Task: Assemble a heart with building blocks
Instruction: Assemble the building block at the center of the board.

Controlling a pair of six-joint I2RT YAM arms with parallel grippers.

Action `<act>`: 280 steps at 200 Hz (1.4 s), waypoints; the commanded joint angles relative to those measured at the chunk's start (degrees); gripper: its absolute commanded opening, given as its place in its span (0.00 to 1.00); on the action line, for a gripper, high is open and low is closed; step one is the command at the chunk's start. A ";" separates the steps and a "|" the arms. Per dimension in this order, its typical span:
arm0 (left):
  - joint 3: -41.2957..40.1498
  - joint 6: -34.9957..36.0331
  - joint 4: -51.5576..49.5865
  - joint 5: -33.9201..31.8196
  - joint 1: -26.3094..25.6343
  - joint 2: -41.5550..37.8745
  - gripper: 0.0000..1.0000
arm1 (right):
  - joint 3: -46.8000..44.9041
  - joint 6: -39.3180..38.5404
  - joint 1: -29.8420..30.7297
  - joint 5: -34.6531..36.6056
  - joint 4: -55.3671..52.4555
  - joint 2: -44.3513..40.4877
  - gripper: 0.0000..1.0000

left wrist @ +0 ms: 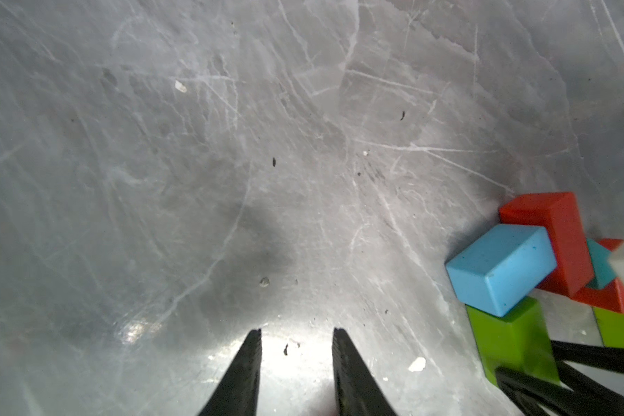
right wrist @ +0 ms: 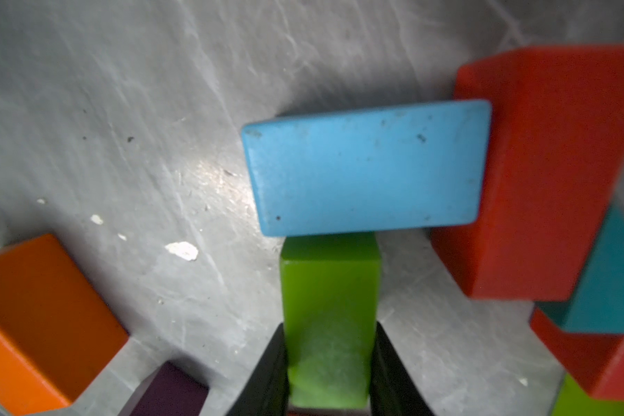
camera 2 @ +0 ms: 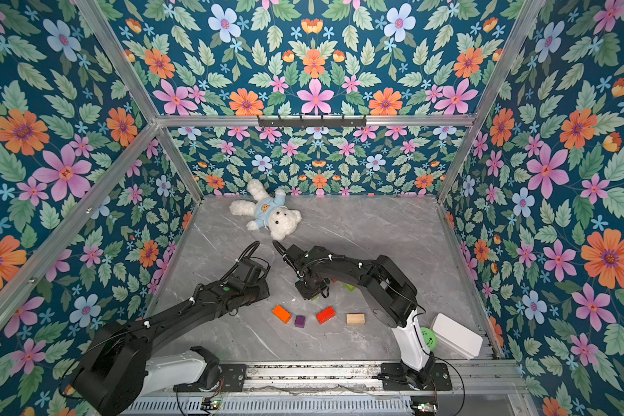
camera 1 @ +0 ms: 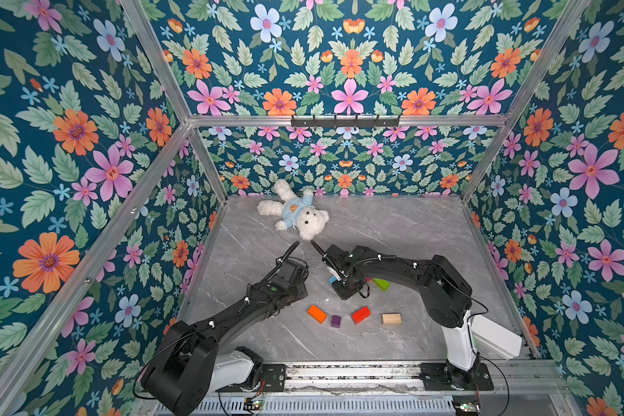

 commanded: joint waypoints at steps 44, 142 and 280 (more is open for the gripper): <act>-0.03 -0.10 0.85 -0.56 0.16 0.18 0.36 | 0.51 -0.83 0.03 -0.07 2.74 1.60 0.32; 0.07 -0.07 1.18 -0.16 0.26 0.54 0.36 | 0.81 -0.18 0.41 0.05 2.59 0.55 0.47; 2.01 0.16 0.46 -0.16 0.50 -0.24 0.37 | -7.88 20.89 2.00 1.40 1.25 -11.59 0.69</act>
